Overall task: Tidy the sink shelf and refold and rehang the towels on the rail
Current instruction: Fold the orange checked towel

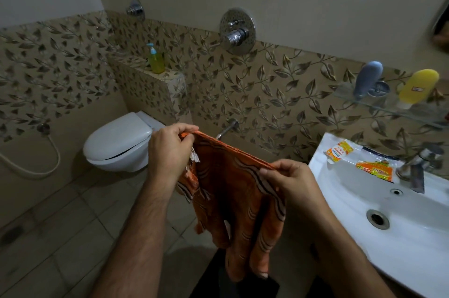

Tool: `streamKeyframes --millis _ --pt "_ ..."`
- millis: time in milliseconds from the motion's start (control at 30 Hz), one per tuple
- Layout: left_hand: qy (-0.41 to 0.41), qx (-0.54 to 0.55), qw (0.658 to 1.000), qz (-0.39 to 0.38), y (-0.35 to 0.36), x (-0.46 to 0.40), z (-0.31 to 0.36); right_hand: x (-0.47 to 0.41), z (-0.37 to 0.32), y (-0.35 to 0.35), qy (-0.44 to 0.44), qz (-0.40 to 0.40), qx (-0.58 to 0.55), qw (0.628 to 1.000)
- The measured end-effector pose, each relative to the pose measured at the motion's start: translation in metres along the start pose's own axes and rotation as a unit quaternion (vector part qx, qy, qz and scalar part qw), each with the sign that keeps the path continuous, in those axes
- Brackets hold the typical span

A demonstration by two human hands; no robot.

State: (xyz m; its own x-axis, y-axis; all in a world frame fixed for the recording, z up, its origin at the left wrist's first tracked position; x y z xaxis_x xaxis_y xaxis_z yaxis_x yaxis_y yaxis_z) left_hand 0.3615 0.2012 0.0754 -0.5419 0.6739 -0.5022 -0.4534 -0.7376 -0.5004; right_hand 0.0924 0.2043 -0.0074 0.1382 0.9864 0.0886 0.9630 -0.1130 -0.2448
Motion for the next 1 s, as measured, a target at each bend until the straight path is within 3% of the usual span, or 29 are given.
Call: streamKeyframes --millis 200,333,600,767,1000 --pt "-0.058 -0.022 0.996 -0.063 0.025 0.012 -0.042 -0.003 -0.016 -0.004 -0.067 0.030 0.049 0.996" --pt "-0.066 -0.025 0.993 -0.095 0.033 0.016 -0.056 -0.012 -0.020 -0.008 -0.148 0.085 0.234 0.957" --pt "-0.119 -0.013 0.978 -0.169 0.049 0.033 -0.086 -0.025 -0.022 -0.007 -0.134 0.065 0.287 0.946" --pt "-0.152 -0.004 0.966 -0.210 0.061 0.049 -0.111 -0.019 -0.009 0.013 -0.083 -0.029 0.239 0.967" --pt "-0.240 0.082 0.937 -0.239 0.076 0.113 -0.146 -0.016 0.020 0.023 -0.142 0.016 0.345 0.928"
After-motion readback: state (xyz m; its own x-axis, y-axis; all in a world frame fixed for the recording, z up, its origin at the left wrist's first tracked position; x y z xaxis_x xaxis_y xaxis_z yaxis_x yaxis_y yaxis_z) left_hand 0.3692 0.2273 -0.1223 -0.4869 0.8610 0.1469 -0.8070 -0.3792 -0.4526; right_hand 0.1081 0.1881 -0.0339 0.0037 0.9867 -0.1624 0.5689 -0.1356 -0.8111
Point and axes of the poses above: each hand's wrist, its own x-axis away from the middle knuckle, its own y-axis out of the palm, z = x × y, the point moved 10 cm from there along -x, towards the middle knuckle, and after that the axes turned 15 degrees about z, right-handed, at the moved point
